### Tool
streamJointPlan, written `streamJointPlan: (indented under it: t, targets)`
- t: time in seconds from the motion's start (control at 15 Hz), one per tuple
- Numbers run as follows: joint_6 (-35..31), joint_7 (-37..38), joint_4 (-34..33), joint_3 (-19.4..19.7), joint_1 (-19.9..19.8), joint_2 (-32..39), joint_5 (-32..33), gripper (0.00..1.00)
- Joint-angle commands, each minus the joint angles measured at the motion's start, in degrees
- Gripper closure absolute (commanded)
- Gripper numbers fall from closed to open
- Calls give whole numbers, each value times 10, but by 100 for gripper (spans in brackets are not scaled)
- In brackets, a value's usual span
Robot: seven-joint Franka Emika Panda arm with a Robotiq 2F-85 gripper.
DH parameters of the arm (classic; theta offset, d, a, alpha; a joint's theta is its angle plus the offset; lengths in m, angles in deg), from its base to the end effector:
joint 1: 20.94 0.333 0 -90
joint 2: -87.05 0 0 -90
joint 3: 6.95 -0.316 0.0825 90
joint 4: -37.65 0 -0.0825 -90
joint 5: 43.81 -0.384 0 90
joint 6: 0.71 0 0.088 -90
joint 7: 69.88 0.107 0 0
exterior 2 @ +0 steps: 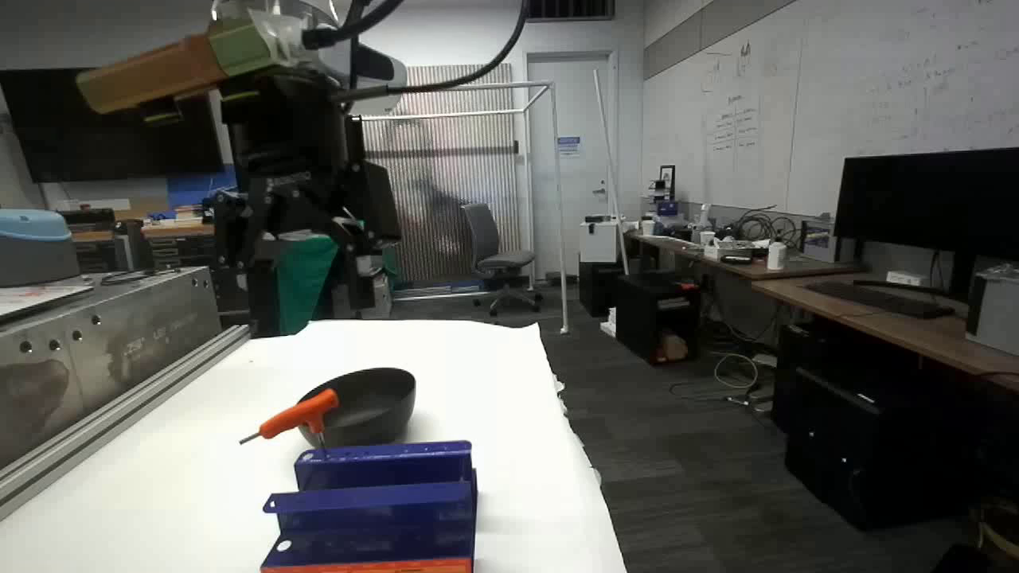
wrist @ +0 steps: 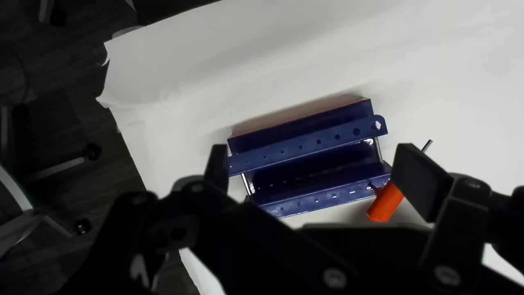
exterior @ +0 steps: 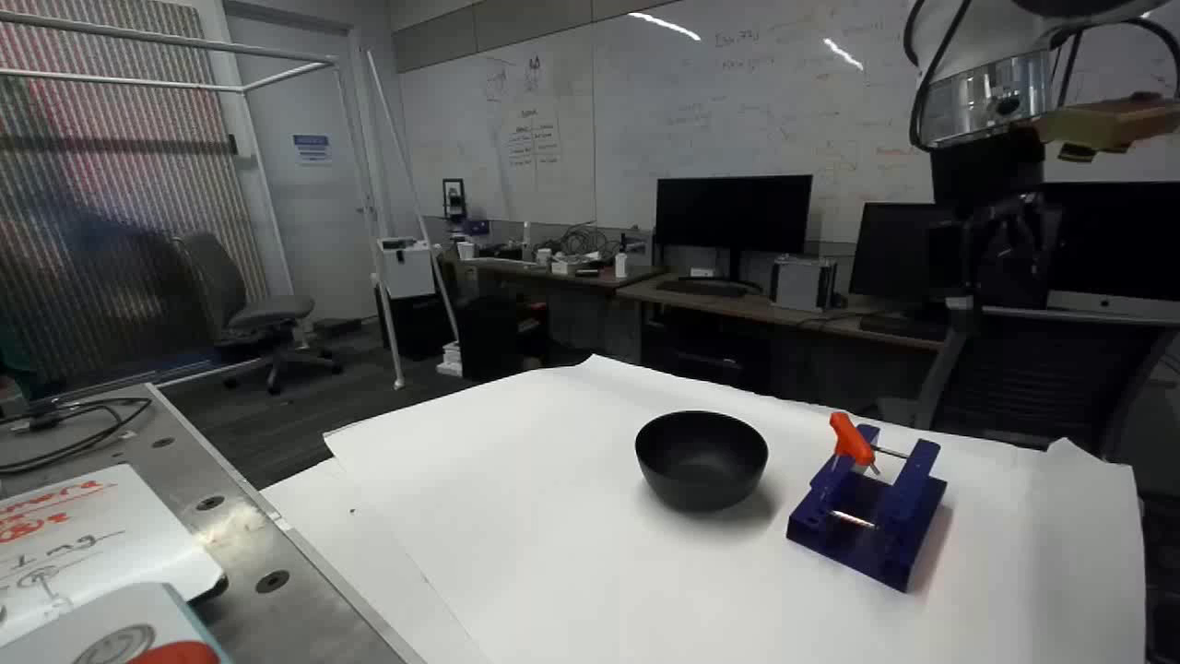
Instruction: Put the orange object into the bowl.
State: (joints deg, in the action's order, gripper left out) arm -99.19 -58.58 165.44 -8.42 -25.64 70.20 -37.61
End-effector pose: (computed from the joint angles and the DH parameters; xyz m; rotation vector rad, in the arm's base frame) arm 0.4373 -0.0341 0.4762 2.9787 -0.3408 -0.3150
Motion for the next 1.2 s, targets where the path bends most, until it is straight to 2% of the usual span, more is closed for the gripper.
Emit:
streamJointPlan:
  t: [0.0, 0.27, 0.47, 0.87, 1.0, 1.13]
  targets:
    - [1, 1, -2, 6, 6, 0, 1, 0]
    - [1, 1, -6, 6, 6, 0, 1, 0]
    - [-52, 8, 15, 5, 12, 16, -18, 0]
    - [-194, 46, 60, 1, 22, 53, -99, 0]
    - [-261, 81, 71, -7, 26, 73, -103, 0]
    - [-297, 109, 73, -11, 31, 96, -94, 0]
